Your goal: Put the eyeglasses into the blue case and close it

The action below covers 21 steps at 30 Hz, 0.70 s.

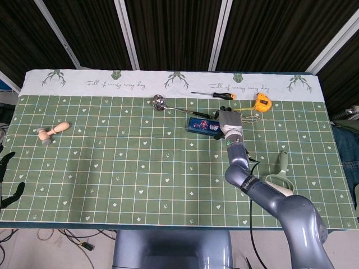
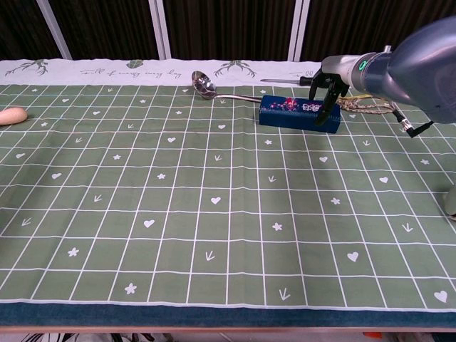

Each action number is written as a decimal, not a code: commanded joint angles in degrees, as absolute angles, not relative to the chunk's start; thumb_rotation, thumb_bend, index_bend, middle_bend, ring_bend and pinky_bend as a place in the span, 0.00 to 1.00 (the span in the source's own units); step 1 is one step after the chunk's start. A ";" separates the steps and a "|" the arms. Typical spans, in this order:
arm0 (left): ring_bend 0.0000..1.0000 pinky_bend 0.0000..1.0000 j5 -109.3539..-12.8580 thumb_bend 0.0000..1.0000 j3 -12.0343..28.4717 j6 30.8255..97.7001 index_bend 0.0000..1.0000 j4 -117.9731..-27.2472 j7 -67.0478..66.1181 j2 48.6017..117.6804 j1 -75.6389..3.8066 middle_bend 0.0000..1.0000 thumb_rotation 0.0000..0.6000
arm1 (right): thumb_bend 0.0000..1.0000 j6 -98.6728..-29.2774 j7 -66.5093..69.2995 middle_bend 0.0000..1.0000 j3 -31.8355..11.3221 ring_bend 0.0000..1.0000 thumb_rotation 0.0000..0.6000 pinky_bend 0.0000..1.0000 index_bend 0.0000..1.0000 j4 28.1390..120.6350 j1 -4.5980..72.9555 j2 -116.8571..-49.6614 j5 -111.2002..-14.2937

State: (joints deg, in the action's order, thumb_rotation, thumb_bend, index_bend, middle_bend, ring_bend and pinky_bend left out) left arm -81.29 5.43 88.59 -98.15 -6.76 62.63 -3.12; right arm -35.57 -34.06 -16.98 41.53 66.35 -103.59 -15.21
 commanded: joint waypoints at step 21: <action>0.00 0.00 -81.52 0.31 5.26 88.39 0.16 -98.11 -6.58 62.43 -3.16 0.00 1.00 | 0.34 -32.86 -32.93 0.13 -18.54 0.11 1.00 0.23 0.53 39.52 65.30 -105.00 -18.00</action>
State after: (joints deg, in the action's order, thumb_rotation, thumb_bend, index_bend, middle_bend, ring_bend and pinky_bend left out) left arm -81.52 5.26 88.39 -98.11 -6.58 62.43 -3.16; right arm -32.85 -32.96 -18.52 39.48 65.33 -105.01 -17.97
